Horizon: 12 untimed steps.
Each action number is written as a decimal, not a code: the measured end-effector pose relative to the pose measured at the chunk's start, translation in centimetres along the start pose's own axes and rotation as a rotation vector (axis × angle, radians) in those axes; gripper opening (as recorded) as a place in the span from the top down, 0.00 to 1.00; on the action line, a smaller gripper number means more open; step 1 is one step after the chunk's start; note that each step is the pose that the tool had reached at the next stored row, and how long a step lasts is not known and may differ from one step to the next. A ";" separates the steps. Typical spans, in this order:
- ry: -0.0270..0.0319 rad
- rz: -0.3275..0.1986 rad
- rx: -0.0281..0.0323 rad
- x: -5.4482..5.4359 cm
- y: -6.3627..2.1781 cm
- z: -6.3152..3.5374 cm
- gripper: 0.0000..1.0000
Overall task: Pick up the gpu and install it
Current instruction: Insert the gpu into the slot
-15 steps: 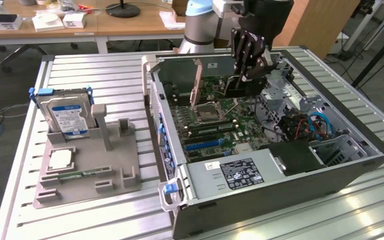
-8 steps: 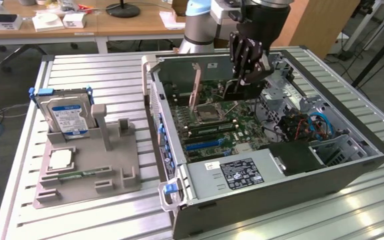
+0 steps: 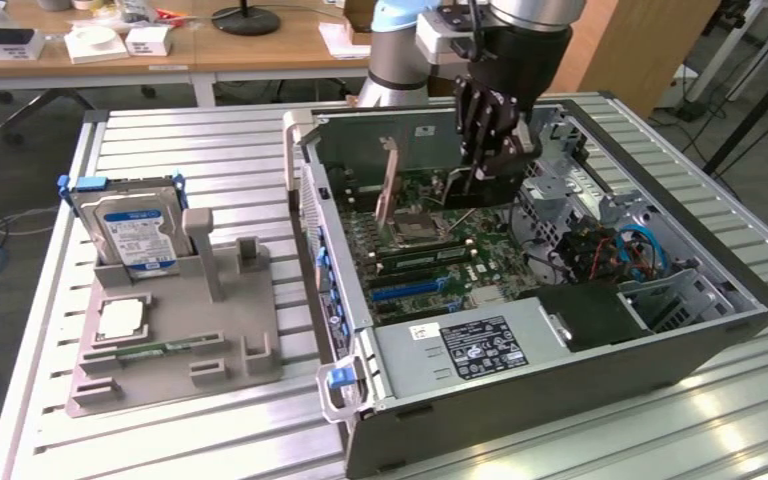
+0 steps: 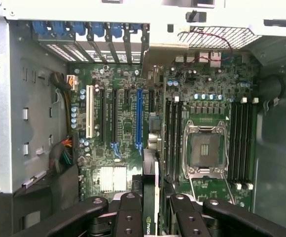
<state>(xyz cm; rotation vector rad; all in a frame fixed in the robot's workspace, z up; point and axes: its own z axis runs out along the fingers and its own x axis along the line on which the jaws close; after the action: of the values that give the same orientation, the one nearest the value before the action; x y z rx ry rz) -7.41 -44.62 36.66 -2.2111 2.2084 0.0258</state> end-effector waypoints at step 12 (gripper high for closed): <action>0.0000 0.000 0.0008 0.0 0.34 1.77 0.74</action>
<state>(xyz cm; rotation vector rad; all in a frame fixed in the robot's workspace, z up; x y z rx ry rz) -7.74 -44.61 34.89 -2.2108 2.2079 0.0249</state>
